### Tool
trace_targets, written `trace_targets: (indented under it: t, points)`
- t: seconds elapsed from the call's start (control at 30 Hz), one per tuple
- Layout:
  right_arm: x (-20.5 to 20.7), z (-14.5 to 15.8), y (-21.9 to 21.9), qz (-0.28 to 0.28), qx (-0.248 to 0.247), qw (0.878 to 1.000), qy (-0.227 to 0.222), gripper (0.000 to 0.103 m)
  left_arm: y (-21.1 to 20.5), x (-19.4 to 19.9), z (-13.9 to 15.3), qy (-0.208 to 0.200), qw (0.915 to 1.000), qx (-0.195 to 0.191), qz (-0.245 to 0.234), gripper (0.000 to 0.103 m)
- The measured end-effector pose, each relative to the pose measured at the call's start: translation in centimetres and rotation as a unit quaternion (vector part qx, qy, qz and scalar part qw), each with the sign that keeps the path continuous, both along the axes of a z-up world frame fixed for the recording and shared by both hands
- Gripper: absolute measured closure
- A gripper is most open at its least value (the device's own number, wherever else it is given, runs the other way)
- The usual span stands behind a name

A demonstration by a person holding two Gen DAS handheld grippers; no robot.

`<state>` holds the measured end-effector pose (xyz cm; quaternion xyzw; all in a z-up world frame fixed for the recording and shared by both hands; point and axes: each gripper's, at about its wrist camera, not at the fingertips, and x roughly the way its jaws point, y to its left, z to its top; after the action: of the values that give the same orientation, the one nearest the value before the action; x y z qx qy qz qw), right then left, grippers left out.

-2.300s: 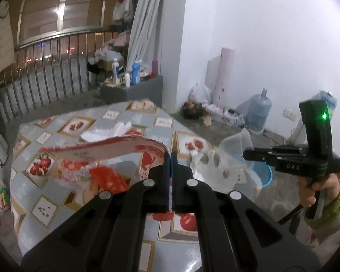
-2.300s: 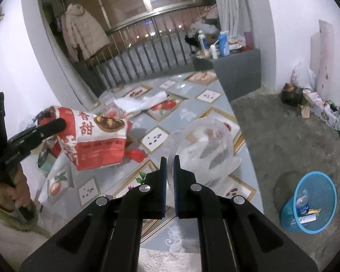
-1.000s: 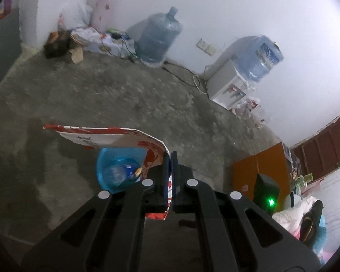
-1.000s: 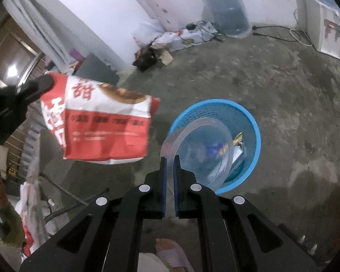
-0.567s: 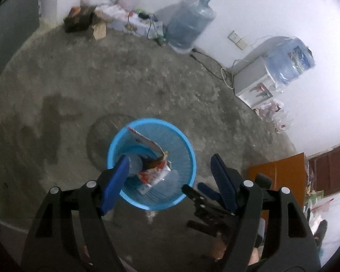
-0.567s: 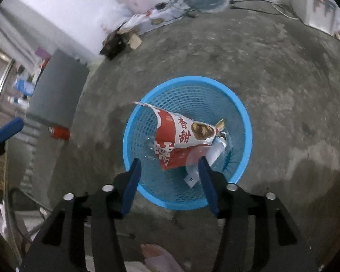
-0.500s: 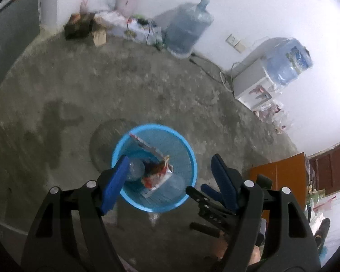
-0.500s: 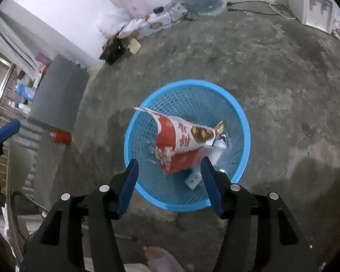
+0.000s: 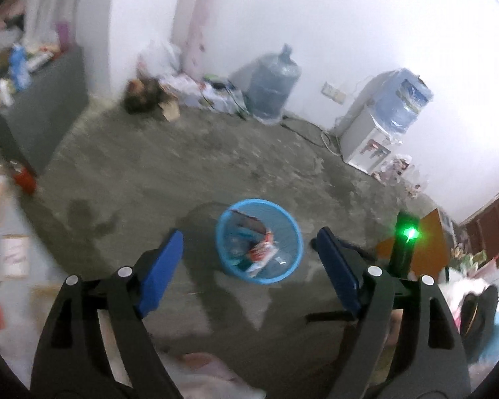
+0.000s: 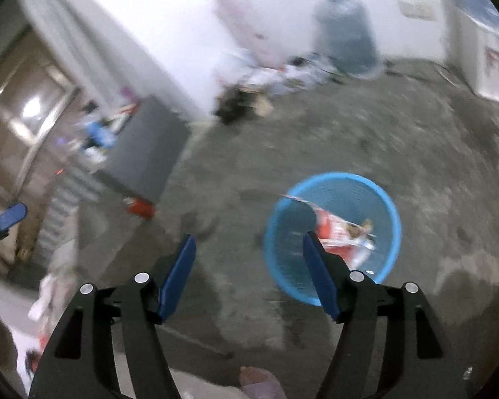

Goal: Collect trash
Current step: 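Bring both tools back over the table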

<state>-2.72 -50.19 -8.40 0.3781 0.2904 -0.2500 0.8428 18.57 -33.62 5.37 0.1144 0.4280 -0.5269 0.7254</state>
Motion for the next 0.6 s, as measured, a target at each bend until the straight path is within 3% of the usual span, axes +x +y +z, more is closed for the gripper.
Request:
trace_targets:
  t: [0.23,0.33,0.43,0.6]
  points:
    - [3.7,5.4,7.8,0.150,-0.030,0.988,-0.025,0.038,18.6,0.1,3.9,-0.085,0.9914,-0.028,0.095,0.022]
    - [5.1,6.6,11.5,0.212,-0.023,0.976,-0.036,0.038,25.8,-0.3,3.7,-0.116,0.9811,-0.021,0.154,0.022]
    - [6.4,7.0,15.5,0.261,-0.031,0.964,-0.029,0.038,31.7,-0.7,3.1,-0.118,0.9720,-0.023,0.202,0.022]
    - [8.0,6.3,21.7,0.323,-0.074,0.944,0.006,0.038,38.5,-1.2,1.6,-0.130,0.9579,-0.028,0.255,0.022]
